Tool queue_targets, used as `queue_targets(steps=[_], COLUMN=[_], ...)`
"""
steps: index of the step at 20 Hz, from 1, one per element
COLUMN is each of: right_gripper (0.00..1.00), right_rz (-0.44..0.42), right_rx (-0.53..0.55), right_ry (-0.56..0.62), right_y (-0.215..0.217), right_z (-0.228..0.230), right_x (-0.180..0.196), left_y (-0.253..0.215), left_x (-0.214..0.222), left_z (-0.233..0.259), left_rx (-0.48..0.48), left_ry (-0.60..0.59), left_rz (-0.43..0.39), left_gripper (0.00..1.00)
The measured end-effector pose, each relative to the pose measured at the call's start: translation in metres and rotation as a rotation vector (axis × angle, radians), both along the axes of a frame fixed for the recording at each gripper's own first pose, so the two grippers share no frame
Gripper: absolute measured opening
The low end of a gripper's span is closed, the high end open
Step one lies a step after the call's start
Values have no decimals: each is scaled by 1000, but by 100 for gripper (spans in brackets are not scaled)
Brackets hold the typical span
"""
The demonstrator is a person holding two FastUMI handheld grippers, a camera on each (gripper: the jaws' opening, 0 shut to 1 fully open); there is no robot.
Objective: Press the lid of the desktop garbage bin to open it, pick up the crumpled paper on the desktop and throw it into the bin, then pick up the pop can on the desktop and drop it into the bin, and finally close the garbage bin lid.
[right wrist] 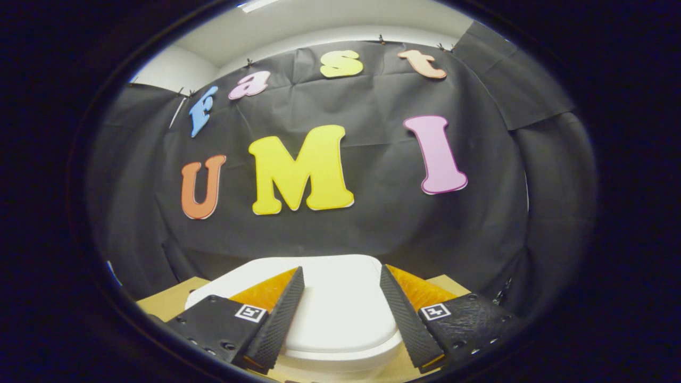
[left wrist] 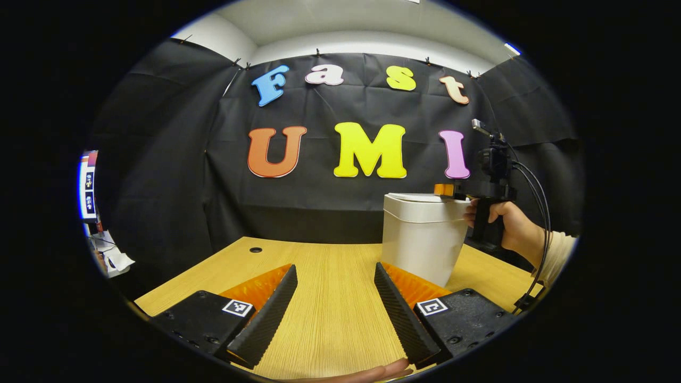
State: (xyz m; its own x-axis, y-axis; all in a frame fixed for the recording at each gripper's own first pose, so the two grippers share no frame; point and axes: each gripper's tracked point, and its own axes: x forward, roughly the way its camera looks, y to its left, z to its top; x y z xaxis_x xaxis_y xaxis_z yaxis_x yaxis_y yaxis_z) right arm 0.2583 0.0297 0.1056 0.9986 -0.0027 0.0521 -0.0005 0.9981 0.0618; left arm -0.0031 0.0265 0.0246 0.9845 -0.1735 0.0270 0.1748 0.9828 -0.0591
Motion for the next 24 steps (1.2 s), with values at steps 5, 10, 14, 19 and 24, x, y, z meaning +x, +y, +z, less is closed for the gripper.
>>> queue_targets(steps=[5,10,14,19,24], right_gripper=[89,90,87,88,87], right_rz=[45,8,3,20,-23], right_rx=[-79,-85,-124,-108,-126], right_ry=[15,26,13,27,20], right_y=[31,39,46,43,45], right_z=[-8,-15,-18,-25,-24], right_x=[-29,-51,-62,-63,-89], left_y=[0,5,6,9,13], left_x=[-2,-5,-4,-5,-12], left_z=[2,8,9,10,18], left_rx=[17,16,-13,-19,-31], left_ry=[-8,-29,-27,-20,-41], left_rz=[5,23,23,31,29], left_gripper=[96,96,95,95,95])
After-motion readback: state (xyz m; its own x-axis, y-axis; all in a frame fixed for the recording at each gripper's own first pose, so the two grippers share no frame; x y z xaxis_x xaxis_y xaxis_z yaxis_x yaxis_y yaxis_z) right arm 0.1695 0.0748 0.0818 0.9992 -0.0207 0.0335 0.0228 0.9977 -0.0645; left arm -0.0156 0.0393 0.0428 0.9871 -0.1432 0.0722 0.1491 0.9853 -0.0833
